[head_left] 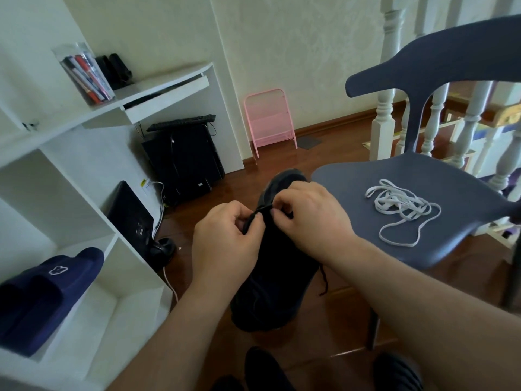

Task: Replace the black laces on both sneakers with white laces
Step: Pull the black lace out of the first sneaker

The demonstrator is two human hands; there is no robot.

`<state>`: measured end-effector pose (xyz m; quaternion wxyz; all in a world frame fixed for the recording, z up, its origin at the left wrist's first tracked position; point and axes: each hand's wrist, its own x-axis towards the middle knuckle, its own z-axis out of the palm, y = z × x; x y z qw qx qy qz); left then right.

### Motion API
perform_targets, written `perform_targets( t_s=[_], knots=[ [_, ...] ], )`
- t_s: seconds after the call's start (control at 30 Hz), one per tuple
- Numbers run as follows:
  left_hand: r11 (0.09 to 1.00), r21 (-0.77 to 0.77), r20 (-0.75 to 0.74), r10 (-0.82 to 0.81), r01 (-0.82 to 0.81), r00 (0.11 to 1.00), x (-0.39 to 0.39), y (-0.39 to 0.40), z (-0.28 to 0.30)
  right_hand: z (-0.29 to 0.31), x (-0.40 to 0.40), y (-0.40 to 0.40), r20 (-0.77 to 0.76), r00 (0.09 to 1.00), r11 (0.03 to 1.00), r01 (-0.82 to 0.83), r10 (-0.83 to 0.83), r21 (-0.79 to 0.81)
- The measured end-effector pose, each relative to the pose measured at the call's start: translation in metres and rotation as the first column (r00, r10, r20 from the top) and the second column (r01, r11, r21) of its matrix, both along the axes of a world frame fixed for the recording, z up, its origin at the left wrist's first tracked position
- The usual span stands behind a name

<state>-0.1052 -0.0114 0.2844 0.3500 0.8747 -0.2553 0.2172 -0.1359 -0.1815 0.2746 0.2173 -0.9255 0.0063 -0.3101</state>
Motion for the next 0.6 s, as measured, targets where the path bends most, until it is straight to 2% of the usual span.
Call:
perform_targets(
  t_s=[0.1, 0.17, 0.27, 0.33, 0.37, 0.4, 0.43, 0.5, 0.53, 0.6],
  knots=[
    [0.999, -0.013, -0.004, 0.029, -0.029, 1.000, 0.004, 0.004, 0.002, 0.000, 0.001, -0.015, -0.095, 0.991, 0.992, 0.098, -0.090, 0.078],
    [0.997, -0.041, -0.004, 0.059, -0.059, 0.998, 0.006, 0.009, 0.004, -0.003, 0.002, -0.040, -0.268, 0.944, 0.960, 0.239, -0.193, 0.148],
    [0.995, -0.054, -0.002, 0.080, -0.080, 0.997, 0.005, 0.014, 0.006, -0.008, -0.002, -0.073, -0.623, 0.749, 0.936, 0.344, -0.226, 0.075],
    [0.996, -0.042, 0.002, 0.076, -0.076, 0.997, 0.004, 0.015, 0.006, -0.013, -0.004, -0.079, -0.747, 0.633, 0.951, 0.309, -0.203, 0.004],
    [0.997, -0.040, 0.000, 0.072, -0.071, 0.997, 0.003, 0.015, 0.005, -0.012, -0.005, -0.079, -0.760, 0.624, 0.959, 0.282, -0.184, -0.001],
    [0.997, -0.043, -0.001, 0.066, -0.066, 0.998, 0.003, 0.014, 0.005, -0.009, -0.006, -0.076, -0.732, 0.663, 0.969, 0.246, -0.158, 0.014],
    [0.997, -0.047, 0.003, 0.061, -0.060, 0.998, 0.003, 0.013, 0.005, -0.005, -0.008, -0.072, -0.654, 0.747, 0.978, 0.203, -0.120, 0.053],
    [0.998, -0.044, 0.015, 0.049, -0.049, 0.999, 0.002, 0.011, 0.005, 0.006, -0.011, -0.058, -0.387, 0.922, 0.982, 0.098, -0.028, 0.162],
    [0.998, -0.042, 0.019, 0.043, -0.042, 0.999, 0.001, 0.009, 0.005, 0.010, -0.013, -0.049, -0.254, 0.967, 0.981, 0.035, 0.014, 0.189],
    [0.999, -0.040, 0.025, 0.034, -0.033, 0.999, -0.002, 0.004, 0.005, 0.014, -0.013, -0.030, -0.103, 0.992, 0.987, -0.055, 0.071, 0.148]
  ],
)
